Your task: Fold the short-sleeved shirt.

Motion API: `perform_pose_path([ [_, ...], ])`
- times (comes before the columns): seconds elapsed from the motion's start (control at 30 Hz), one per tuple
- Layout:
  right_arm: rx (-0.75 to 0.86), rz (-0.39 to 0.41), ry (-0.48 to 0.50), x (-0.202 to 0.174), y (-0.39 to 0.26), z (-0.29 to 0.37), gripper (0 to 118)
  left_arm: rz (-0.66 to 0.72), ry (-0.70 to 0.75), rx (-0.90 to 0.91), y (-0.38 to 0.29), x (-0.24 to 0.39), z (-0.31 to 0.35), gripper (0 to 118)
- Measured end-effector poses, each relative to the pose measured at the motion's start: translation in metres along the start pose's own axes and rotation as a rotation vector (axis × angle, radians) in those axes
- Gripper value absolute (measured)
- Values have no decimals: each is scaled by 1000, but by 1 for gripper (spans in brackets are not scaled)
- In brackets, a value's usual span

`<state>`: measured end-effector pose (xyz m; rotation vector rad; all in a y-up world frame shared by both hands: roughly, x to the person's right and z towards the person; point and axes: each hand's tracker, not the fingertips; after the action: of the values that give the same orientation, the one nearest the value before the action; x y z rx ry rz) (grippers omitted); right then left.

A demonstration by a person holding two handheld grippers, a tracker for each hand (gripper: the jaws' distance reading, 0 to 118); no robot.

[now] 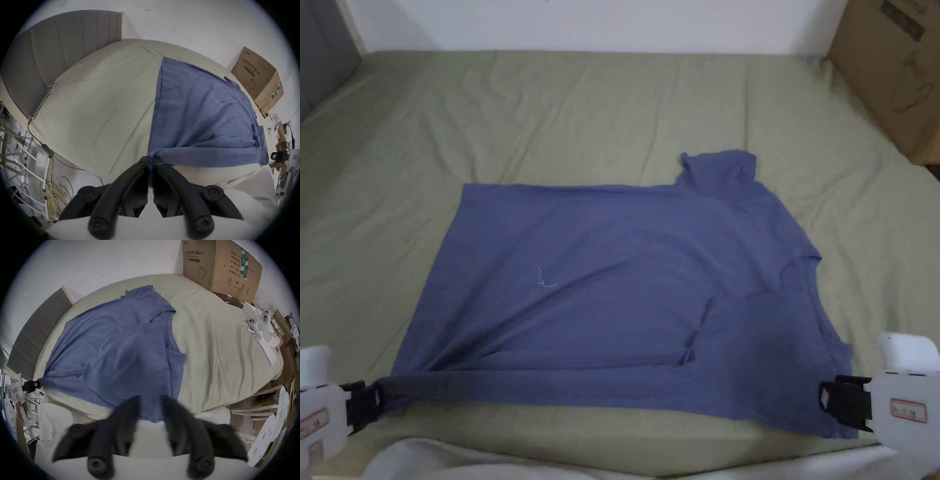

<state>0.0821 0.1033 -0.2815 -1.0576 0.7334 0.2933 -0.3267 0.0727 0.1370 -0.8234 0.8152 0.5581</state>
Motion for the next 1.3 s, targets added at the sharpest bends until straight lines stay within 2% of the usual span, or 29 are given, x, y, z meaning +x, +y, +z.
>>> perform_pose_path([
  [0.03, -3, 3, -10, 1, 1, -3, 55, -6, 2, 1, 0, 0, 0, 3],
  [0.13, -27, 5, -6, 4, 4, -14, 55, -15, 5, -1, 0, 3, 0, 3],
  [0.17, -36, 1, -1, 6, 3, -20, 50, -15, 4, -3, -1, 2, 0, 3],
  [0.2, -48, -1, 1, 8, 2, -27, 30, -15, 5, -6, 0, 4, 0, 3],
  [0.23, -83, 15, 3, 10, 0, -35, 0, -15, 6, -7, -1, 4, 0, 3],
  [0.27, -129, 34, -39, 9, -4, -40, 0, -13, 6, -10, 0, 3, 0, 3],
  [0.3, -107, 31, -64, 7, -7, -37, 0, -13, 7, -15, 0, 2, 1, 3],
  [0.37, -88, 45, -9, 5, -7, -28, 0, -16, 7, -11, 1, 4, 4, 3],
  [0.43, -76, 45, -21, -1, -5, -19, 0, -18, 4, -11, 3, 4, 5, 3],
  [0.53, -64, -25, 14, 7, 0, -17, 0, -27, 10, -7, 8, 7, 8, 3],
  [0.63, -31, -17, 16, 7, 10, -5, 0, -37, 6, 6, 16, 11, 14, 3],
  [0.77, 25, -40, 59, 14, 42, 5, 0, -72, 12, 28, 41, 16, 15, 3],
  [1.03, 54, -62, 5, 24, 117, -35, 0, -141, 33, 41, 120, 34, -32, 4],
  [1.07, 37, -63, -1, 25, 122, -46, 0, -162, 37, 20, 126, 37, -44, 7],
  [1.1, 29, -74, -17, 25, 124, -55, 0, -169, 45, 22, 128, 39, -53, 18],
  [1.17, 9, -84, -43, 23, 124, -70, 3, -171, 72, -10, 130, 43, -71, 69],
  [1.2, -12, -90, -58, 26, 124, -75, 19, -151, 98, -36, 129, 42, -77, 90],
  [1.23, -19, -93, -69, 25, 123, -77, 46, -122, 95, -49, 126, 40, -81, 106],
  [1.27, -19, -101, -95, 25, 121, -75, 52, -98, 86, -51, 122, 37, -79, 108],
  [1.3, -8, -100, -88, 25, 118, -70, 52, -73, 62, -38, 117, 35, -74, 107],
])
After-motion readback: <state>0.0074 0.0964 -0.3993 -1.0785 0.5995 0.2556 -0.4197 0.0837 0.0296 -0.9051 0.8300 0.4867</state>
